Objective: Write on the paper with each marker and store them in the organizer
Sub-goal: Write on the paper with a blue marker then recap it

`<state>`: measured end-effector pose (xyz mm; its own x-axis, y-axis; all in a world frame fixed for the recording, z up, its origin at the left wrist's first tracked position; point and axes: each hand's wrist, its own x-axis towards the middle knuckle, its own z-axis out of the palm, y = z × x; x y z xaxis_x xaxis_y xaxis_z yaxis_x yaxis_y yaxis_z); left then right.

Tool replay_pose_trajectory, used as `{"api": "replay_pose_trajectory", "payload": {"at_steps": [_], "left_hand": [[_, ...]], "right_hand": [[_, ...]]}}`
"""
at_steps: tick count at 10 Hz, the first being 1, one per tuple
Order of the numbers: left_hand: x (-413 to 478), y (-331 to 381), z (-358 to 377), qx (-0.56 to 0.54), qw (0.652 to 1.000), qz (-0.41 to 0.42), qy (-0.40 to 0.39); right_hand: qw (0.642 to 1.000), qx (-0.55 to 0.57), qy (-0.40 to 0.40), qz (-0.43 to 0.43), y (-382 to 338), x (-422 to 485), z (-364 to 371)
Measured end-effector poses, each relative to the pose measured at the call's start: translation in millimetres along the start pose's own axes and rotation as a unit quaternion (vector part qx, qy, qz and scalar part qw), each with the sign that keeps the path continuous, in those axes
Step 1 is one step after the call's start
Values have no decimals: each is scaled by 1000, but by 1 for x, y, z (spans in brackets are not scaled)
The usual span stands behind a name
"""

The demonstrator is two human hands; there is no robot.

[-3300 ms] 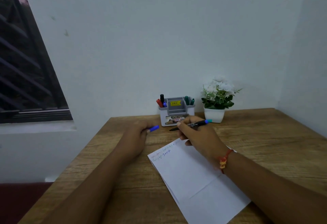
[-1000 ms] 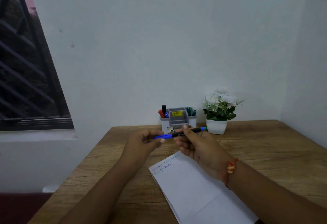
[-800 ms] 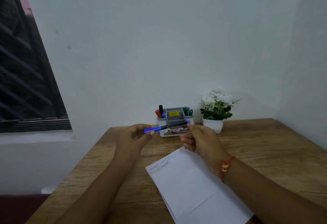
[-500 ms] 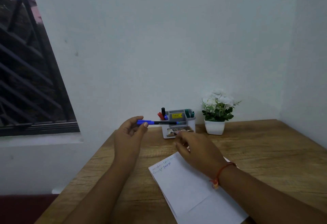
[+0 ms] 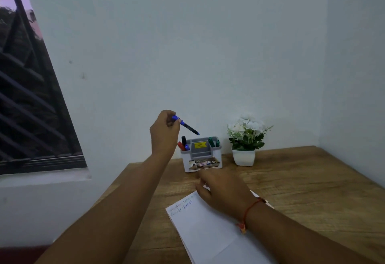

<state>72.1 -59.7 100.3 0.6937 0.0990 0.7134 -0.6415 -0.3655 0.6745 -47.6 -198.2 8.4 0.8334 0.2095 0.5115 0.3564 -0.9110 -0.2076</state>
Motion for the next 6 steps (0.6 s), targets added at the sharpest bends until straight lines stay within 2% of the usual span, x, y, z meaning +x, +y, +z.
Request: {"api": "replay_pose_trajectory", "payload": {"at_steps": [3, 6], "left_hand": [[24, -19, 38, 73, 996, -8, -54], [19, -28, 44, 188, 968, -3, -166]], "right_hand": [[1000, 4, -9, -8, -2, -1, -1], [1000, -9, -2, -20, 0, 0, -2]]}}
